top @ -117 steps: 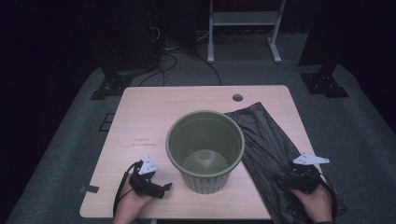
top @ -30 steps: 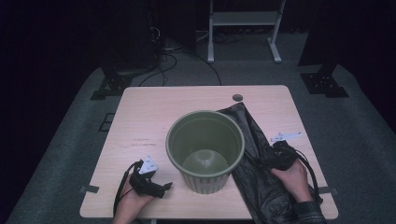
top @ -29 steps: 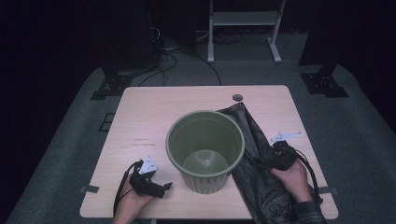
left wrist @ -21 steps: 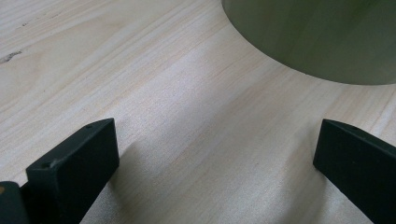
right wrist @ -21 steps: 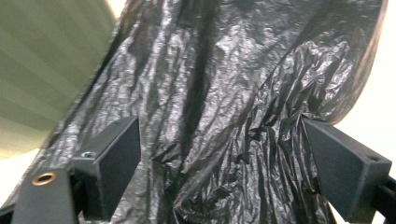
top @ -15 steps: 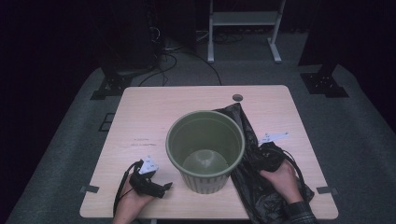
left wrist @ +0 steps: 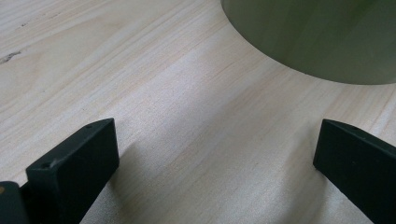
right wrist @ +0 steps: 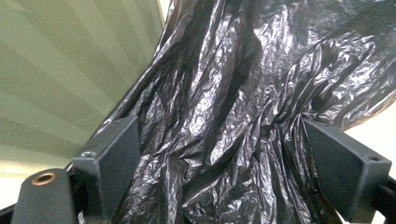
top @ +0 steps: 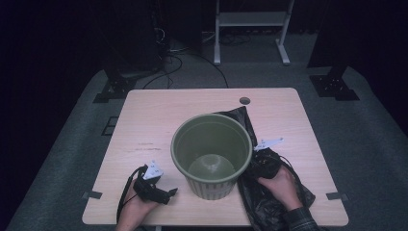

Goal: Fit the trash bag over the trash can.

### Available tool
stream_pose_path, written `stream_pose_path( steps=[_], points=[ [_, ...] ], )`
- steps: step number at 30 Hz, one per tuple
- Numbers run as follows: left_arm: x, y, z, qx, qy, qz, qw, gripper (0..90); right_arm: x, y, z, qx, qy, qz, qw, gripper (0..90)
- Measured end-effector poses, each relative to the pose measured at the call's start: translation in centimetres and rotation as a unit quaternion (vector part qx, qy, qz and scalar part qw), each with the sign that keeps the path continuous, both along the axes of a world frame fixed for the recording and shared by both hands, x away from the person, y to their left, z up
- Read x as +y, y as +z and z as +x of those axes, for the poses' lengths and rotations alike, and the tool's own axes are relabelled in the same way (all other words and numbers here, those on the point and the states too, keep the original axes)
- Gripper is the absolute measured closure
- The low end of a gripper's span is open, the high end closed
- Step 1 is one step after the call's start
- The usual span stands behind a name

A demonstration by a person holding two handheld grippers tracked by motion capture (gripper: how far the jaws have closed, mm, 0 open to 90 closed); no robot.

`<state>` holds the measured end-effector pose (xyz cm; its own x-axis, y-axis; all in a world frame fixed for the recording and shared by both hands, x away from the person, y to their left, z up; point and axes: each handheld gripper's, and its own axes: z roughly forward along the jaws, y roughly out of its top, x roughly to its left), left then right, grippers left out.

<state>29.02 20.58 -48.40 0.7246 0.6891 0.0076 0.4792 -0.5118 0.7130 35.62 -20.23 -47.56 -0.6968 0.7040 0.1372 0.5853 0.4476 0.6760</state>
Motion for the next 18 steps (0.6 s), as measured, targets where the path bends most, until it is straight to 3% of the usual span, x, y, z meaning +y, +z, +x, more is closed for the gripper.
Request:
stream_pose_path(
  steps=[8,9,13,18],
  points=[
    [0.0,0.0,0.0,0.0,0.0,0.0,1.0,0.0,0.9,-0.1,-0.5,-0.027,-0.001,-0.039,0.9989,14.2],
    [0.0,0.0,0.0,0.0,0.0,0.0,1.0,0.0,1.1,-0.2,-0.6,-0.039,-0.003,-0.054,0.9978,15.6],
    [0.0,0.0,0.0,0.0,0.0,0.0,1.0,0.0,1.1,-0.2,-0.6,-0.039,-0.006,-0.052,0.9979,16.1],
    [0.0,0.0,0.0,0.0,0.0,0.0,1.0,0.0,0.6,0.0,-0.9,-0.048,-0.008,-0.043,0.9979,38.3]
  ],
)
